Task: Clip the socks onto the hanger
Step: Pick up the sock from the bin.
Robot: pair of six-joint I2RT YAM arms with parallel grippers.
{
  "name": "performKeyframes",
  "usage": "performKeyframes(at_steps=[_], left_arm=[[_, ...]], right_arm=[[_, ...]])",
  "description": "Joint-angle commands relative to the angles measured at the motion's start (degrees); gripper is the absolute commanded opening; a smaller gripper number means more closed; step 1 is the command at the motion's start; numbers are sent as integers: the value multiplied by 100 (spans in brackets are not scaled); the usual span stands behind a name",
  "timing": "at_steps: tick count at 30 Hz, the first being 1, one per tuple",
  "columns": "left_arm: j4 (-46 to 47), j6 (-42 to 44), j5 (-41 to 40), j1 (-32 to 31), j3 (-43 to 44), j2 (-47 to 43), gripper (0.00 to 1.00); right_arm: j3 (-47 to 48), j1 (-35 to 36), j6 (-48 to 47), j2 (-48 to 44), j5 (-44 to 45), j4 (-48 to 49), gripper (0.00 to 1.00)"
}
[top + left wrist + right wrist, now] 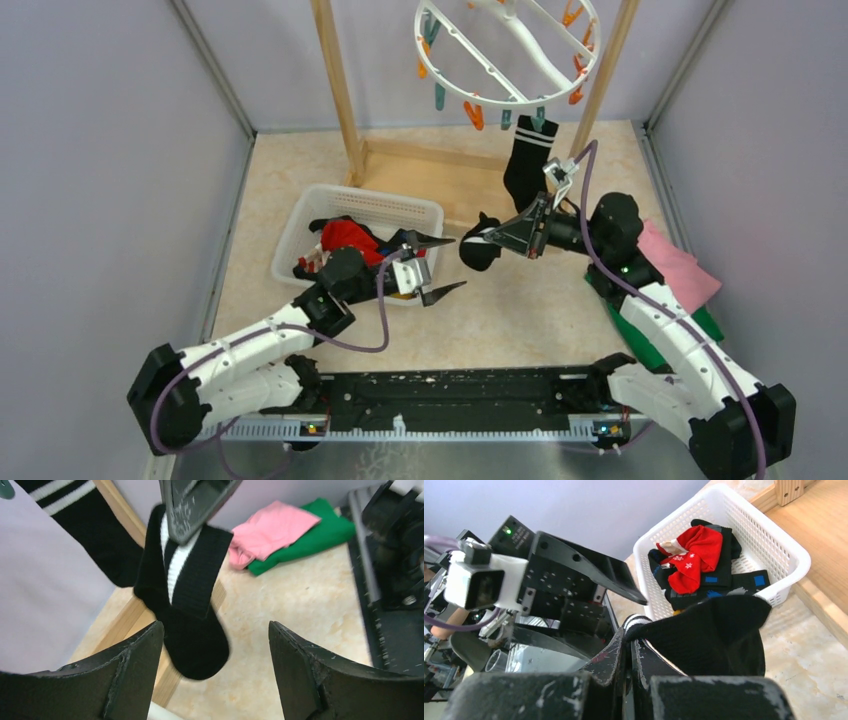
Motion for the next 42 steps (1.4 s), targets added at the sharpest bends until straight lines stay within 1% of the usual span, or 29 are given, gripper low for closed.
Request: performKeyframes(at_steps=[1,4,7,11,13,16,19,24,26,27,29,32,33,35,36,37,40,42], left_arm=[[710,1369,-687,-162,167,414,82],[1035,1505,-747,-165,252,653,80],[1151,1473,-908,-177,438,921,74],[1458,1381,-981,-211,510,1141,73],[1576,1293,-869,-226,533,1215,72],[1670,1116,-708,-269,598,1329,69],[1872,809,-560,-287,620,1407,61],[2200,357,-462,-300,638,1486,54],[2337,214,-452,-300,633,1514,47],[2364,116,-455,-301,638,1536,40],[2398,-7,-426,-299,654,1564,29],[2394,-218,-386,-293,687,1608,3],[2383,-321,-390,-293,696,1617,0],[2286,-582,-506,-292,699,1583,0],[2205,-788,-701,-292,695,1542,0],[2108,-995,-853,-292,684,1479,0],[1744,-1379,-921,-220,613,1244,0],[1501,-1931,-920,-70,597,1108,0]], right_arm=[[141,-90,108,-205,73,130,0],[104,-95,132,-233,59,151,0],[55,-104,192,-243,75,203,0],[6,-108,196,-268,84,201,0],[-17,-115,203,-278,93,184,0],[-35,-117,218,-283,107,189,0],[-57,-117,238,-278,116,200,0],[-86,-130,252,-262,149,174,0],[-97,-139,257,-262,162,147,0],[-97,-139,257,-265,164,135,0],[-97,-139,254,-261,179,114,0],[-90,-140,250,-263,199,84,0],[-81,-135,244,-265,214,59,0],[-50,-147,210,-274,234,7,0],[-33,-152,180,-284,249,-30,3],[-17,-163,145,-302,266,-63,8],[28,-218,-21,-366,212,-122,30],[49,-235,-252,-427,86,-169,42]])
